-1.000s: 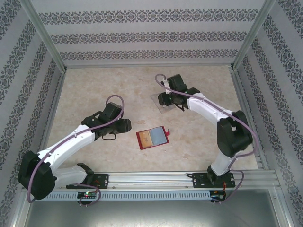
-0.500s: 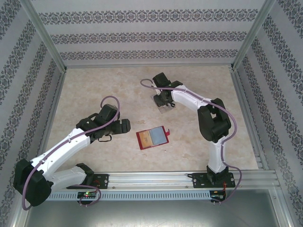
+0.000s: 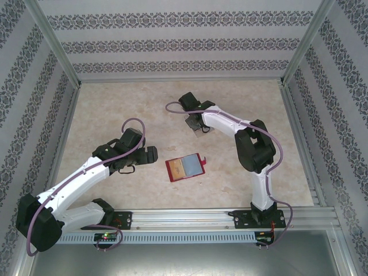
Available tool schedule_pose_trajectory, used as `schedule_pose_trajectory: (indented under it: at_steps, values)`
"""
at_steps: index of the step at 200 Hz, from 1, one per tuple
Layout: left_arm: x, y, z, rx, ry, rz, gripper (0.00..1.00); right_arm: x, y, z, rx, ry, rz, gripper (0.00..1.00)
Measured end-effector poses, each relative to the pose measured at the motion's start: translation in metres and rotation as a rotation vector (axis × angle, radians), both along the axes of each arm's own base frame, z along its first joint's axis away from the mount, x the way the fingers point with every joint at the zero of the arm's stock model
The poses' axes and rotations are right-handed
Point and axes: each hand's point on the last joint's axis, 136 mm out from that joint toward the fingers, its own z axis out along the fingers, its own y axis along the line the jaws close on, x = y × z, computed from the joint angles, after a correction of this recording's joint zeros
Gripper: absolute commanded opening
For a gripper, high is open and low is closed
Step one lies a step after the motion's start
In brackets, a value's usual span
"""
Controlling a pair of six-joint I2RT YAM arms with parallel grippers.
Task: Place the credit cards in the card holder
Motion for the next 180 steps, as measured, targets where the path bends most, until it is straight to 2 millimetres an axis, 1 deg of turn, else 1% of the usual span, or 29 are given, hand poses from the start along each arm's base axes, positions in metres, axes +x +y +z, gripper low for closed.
schedule_pose_trajectory:
  at_steps: [38,64,98,131,143,148,160,180]
  values:
    - [-0.001,-0.001,-0.001,-0.005,0.007,-0.005,0.95,0.004,-0.009,0.005,-0.069,-0.040,-0.008,0.42]
    - [-0.002,-0.001,-0.003,-0.006,0.011,-0.007,0.95,0.008,-0.013,0.009,-0.097,-0.063,-0.015,0.35]
    - [-0.003,-0.002,-0.003,-0.009,0.014,-0.009,0.95,0.009,-0.009,0.013,-0.120,-0.092,-0.003,0.30]
    - [-0.003,-0.003,-0.005,-0.014,0.017,-0.013,0.95,0.010,-0.005,0.017,-0.131,-0.114,0.008,0.21]
    - [-0.003,-0.003,-0.005,-0.014,0.018,-0.013,0.95,0.010,-0.005,0.017,-0.136,-0.116,0.010,0.14]
    - [-0.003,-0.003,-0.005,-0.014,0.018,-0.013,0.95,0.010,-0.006,0.017,-0.137,-0.116,0.010,0.12]
    - [-0.005,-0.003,-0.007,-0.016,0.022,-0.015,0.95,0.011,-0.006,0.017,-0.140,-0.117,0.013,0.12]
    - [-0.007,-0.003,-0.011,-0.017,0.033,-0.019,0.95,0.010,-0.005,0.016,-0.134,-0.113,0.013,0.22]
